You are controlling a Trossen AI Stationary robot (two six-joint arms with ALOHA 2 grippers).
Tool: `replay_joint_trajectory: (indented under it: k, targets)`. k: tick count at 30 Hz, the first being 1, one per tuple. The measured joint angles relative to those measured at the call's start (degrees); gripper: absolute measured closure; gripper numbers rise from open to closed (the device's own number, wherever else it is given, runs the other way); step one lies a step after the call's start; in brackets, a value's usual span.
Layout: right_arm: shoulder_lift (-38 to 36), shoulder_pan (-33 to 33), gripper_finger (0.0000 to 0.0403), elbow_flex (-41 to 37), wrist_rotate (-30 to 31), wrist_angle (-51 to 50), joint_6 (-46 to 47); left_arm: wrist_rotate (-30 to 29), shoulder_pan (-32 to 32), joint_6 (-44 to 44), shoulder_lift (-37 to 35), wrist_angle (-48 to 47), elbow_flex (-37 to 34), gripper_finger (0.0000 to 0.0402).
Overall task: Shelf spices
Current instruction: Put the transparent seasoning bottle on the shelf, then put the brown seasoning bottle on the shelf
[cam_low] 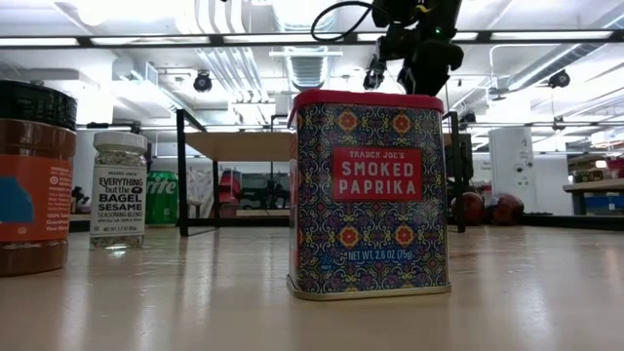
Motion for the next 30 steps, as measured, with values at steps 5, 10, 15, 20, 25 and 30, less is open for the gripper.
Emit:
replay_joint_trajectory:
  k: [5,10,15,20,25,30]
  targets:
    - [-0.1,0.1,0.0184,0.0,0.0,0.0,0.0,0.0,0.0,0.0,0.0,-0.1,0.0,0.0288]
    - [-0.5,0.0,0.0175,0.0,0.0,0.3,0.2,0.0,0.0,0.0,0.0,-0.1,0.0,0.0288]
    - [-0.5,0.1,0.0170,0.0,0.0,0.7,0.7,0.0,0.0,0.0,0.0,-0.1,0.0,0.0288]
    - [-0.5,0.1,0.0172,0.0,0.0,1.9,2.6,0.0,0.0,0.0,0.0,0.0,0.0,0.0288]
    - [-0.5,0.1,0.0180,0.0,0.0,2.6,3.6,0.0,0.0,0.0,0.0,0.0,0.0,0.0288]
    - [-0.7,0.1,0.0183,0.0,0.0,3.5,4.1,0.0,0.0,0.0,0.0,0.0,0.0,0.0288]
